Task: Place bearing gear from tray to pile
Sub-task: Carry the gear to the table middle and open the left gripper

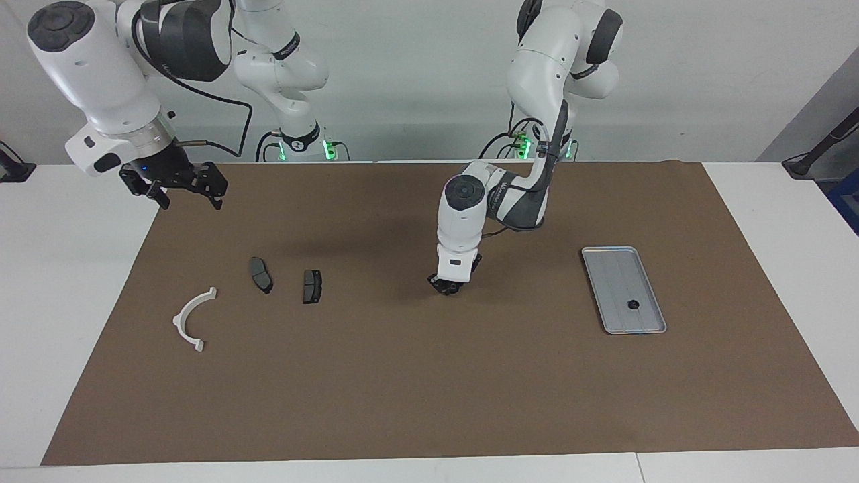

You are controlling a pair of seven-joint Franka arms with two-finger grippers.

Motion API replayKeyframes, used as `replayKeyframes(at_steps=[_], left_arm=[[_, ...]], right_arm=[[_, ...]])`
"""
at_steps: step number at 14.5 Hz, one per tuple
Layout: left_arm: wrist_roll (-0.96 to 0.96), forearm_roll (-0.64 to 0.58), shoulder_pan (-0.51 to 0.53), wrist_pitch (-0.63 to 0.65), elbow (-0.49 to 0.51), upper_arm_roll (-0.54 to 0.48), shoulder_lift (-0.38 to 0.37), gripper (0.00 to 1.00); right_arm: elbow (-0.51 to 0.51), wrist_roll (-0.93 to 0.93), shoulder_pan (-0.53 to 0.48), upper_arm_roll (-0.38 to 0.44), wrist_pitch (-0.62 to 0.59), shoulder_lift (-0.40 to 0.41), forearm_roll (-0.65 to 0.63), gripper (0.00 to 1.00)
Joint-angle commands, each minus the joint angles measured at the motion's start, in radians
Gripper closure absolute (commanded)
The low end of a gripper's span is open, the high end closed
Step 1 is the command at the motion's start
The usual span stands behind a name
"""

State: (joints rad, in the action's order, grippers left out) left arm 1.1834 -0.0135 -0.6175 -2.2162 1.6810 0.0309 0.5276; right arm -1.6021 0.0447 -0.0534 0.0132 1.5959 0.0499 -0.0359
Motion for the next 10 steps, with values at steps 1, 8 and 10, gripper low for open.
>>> replayKeyframes(at_steps=[1, 8, 10], left_arm=[[0.015, -0.02, 0.016, 0.049, 0.003, -0.019, -0.043, 0.12], [-0.329, -0.006, 0.241, 0.29, -0.021, -0.062, -0.264, 0.0], [-0.419, -0.008, 0.298, 0.293, -0.021, -0.062, -0.264, 0.0]], right_arm=[[-0.041, 0.027, -0.01, -0.004, 0.032, -0.031, -0.004, 0.0], [-0.041, 0.027, -0.016, -0.004, 0.032, -0.031, -0.004, 0.0], [-0.041, 0.027, -0.016, -0.004, 0.032, -0.031, -0.004, 0.0]])
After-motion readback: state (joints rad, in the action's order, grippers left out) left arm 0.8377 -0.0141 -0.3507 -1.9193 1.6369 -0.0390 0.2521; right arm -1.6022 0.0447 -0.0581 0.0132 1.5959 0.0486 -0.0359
